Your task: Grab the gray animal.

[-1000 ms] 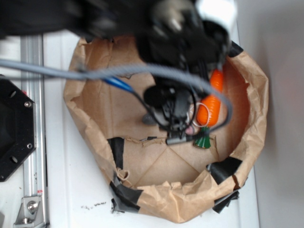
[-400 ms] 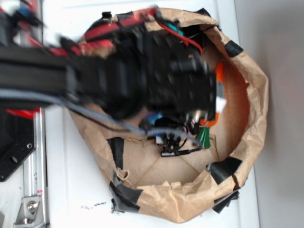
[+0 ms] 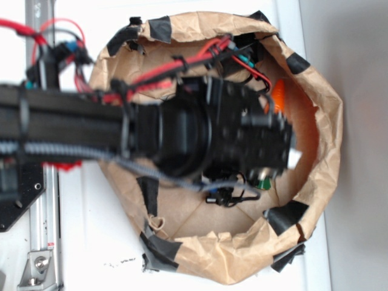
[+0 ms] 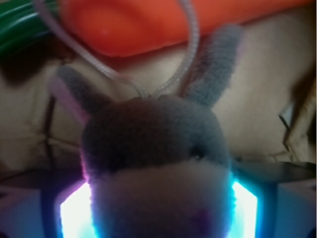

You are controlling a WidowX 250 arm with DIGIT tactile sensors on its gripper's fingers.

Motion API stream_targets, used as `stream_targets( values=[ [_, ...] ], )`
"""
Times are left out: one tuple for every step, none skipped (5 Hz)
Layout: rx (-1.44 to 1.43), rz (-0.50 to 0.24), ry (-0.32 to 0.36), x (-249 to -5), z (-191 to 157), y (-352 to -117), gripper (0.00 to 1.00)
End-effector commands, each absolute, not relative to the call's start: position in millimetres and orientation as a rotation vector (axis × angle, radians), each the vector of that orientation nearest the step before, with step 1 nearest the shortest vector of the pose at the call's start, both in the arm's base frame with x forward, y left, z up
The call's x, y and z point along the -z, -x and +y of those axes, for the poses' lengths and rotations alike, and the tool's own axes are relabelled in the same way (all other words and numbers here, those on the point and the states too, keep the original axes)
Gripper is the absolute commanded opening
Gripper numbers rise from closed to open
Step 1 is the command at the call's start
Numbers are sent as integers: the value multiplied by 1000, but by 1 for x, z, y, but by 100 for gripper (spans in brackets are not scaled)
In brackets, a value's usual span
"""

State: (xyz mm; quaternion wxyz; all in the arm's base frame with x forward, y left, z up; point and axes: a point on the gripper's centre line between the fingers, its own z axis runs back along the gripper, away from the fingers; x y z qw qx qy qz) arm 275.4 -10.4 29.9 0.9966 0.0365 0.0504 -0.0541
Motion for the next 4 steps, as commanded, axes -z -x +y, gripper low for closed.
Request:
stream_targets(
  values=[
    [91, -85, 92, -144, 18, -274, 0],
    [-32, -84, 111, -193, 19, -254, 0],
    [-202, -194, 79, -219, 10, -243, 0],
    [-244, -161, 20, -217, 7, -246, 0]
  ],
)
